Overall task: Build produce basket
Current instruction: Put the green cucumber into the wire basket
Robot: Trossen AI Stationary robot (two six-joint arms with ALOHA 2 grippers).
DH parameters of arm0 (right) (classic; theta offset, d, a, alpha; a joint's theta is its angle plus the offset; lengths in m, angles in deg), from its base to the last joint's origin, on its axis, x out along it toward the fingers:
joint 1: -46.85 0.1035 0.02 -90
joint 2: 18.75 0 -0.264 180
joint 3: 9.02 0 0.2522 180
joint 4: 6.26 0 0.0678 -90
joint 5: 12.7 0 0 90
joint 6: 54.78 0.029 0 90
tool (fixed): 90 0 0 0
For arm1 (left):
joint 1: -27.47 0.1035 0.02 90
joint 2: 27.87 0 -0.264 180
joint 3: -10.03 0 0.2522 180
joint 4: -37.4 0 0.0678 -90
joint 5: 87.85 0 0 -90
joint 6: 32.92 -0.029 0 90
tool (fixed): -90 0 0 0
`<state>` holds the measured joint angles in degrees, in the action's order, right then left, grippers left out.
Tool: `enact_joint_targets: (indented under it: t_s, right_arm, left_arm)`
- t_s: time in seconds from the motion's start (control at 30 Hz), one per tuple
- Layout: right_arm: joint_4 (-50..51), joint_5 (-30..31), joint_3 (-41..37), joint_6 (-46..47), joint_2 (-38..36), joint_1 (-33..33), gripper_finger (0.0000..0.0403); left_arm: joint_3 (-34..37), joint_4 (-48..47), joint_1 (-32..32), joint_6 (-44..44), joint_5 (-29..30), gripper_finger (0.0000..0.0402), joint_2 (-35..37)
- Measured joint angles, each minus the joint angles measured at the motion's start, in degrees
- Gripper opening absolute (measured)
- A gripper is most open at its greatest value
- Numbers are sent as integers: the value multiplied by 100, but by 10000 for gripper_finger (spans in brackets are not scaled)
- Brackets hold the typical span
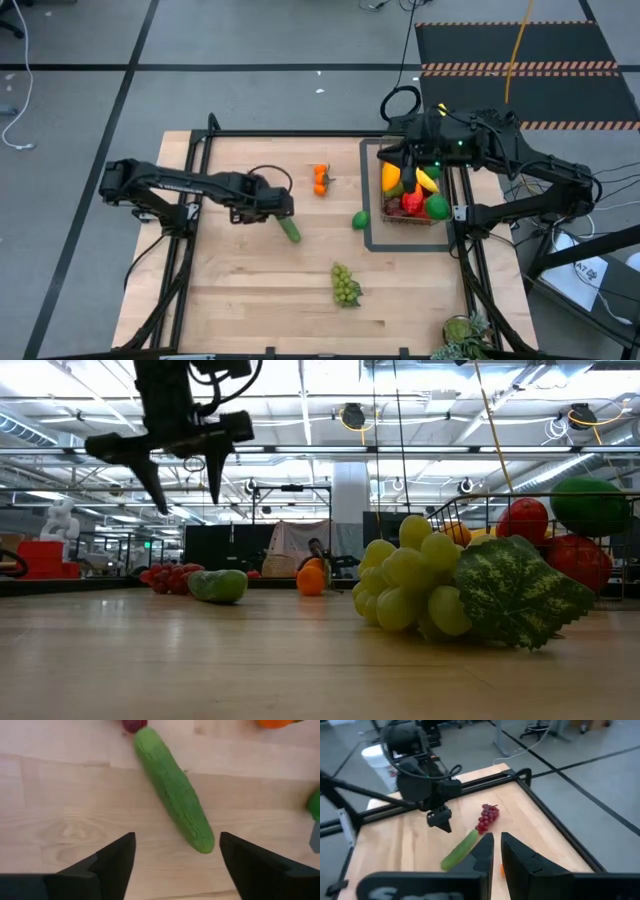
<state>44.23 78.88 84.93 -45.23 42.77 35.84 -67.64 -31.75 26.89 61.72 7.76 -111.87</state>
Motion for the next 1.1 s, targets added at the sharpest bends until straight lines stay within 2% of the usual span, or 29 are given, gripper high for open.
enact_joint_targets:
  t_s: [0.2, 0.27, 0.47, 0.57, 1.1]
  right_arm:
    - [37, -463, 2, -285, -49, -63, 27]
    - [44, -458, 2, -444, -15, -63, 27]
    - [42, -454, 2, -745, -8, -65, 27]
    - [43, -454, 2, -743, -6, -63, 27]
    - [43, -460, 2, -743, -16, -63, 27]
  left_arm:
    - [399, 350, -90, 648, -19, 381, 0]
    - [535, 607, -85, 757, -14, 393, 2]
    - [1191, 1717, -85, 900, 446, 355, 0]
    - [1570, 2154, -28, 1054, 471, 344, 0]
    - [2409, 3023, 2, 1267, 799, 340, 0]
